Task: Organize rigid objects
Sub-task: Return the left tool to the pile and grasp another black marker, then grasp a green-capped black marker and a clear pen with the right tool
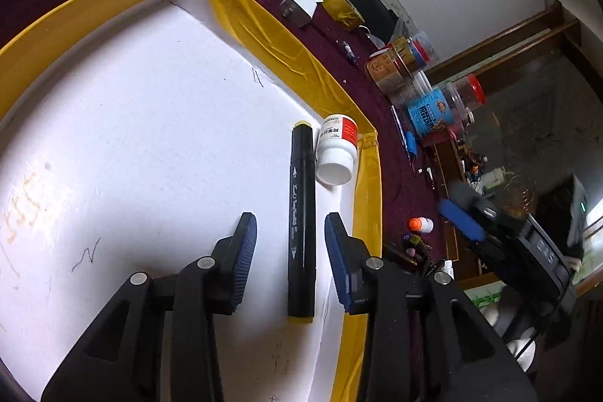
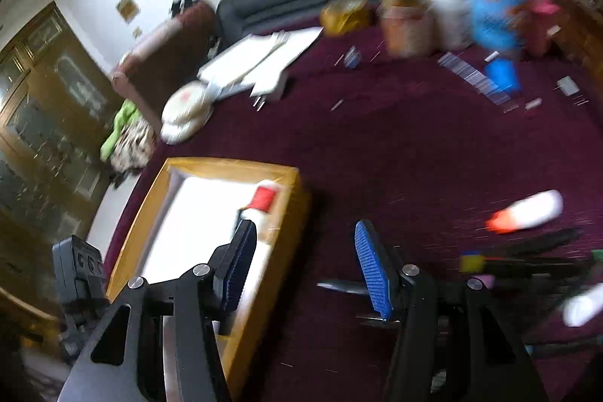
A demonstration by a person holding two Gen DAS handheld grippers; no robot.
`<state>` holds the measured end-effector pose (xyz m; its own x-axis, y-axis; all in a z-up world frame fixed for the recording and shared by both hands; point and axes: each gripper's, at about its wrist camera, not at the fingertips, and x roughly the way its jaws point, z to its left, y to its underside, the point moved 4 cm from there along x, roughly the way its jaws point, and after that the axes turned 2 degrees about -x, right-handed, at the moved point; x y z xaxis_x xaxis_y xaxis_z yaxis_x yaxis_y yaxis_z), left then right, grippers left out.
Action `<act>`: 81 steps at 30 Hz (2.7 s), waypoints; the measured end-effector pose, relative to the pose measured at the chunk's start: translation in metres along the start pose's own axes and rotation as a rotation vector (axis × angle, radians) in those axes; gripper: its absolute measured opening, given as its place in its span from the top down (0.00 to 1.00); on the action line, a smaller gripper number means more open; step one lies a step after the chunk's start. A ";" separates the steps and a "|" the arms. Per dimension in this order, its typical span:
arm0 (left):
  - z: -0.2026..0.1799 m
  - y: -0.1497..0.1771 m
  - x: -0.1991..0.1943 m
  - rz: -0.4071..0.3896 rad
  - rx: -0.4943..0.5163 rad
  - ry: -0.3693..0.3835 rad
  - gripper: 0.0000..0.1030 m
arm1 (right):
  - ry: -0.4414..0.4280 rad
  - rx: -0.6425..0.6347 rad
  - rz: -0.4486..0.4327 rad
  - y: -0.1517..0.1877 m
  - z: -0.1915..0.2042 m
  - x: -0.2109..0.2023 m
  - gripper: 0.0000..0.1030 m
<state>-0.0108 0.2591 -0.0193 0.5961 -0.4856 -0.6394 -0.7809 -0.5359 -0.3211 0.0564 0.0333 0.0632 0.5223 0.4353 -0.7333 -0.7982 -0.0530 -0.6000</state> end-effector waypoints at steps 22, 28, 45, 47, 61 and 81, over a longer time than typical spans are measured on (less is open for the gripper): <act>-0.197 0.127 0.072 0.099 0.724 -0.159 0.42 | 0.207 0.535 -0.369 0.106 -0.271 -0.117 0.11; -0.200 0.147 0.113 0.151 0.778 -0.237 0.43 | 0.199 0.437 -0.394 0.101 -0.251 -0.121 0.11; -0.188 0.170 0.105 0.166 0.760 -0.246 0.83 | 0.185 0.454 -0.345 0.103 -0.256 -0.108 0.11; -0.194 0.169 0.113 0.148 0.772 -0.238 0.79 | 0.193 0.455 -0.344 0.104 -0.256 -0.108 0.11; -0.170 0.150 0.042 0.059 0.522 -0.002 0.94 | 0.179 0.463 -0.309 0.103 -0.258 -0.104 0.11; -0.150 0.143 -0.030 -0.040 0.488 0.185 0.94 | 0.059 0.355 -0.061 0.085 -0.177 -0.071 0.38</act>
<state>-0.1118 0.0934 0.0586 0.6159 -0.6085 -0.5004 -0.7266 -0.1934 -0.6593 0.0048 -0.1615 0.0079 0.5799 0.3750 -0.7232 -0.8144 0.2912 -0.5020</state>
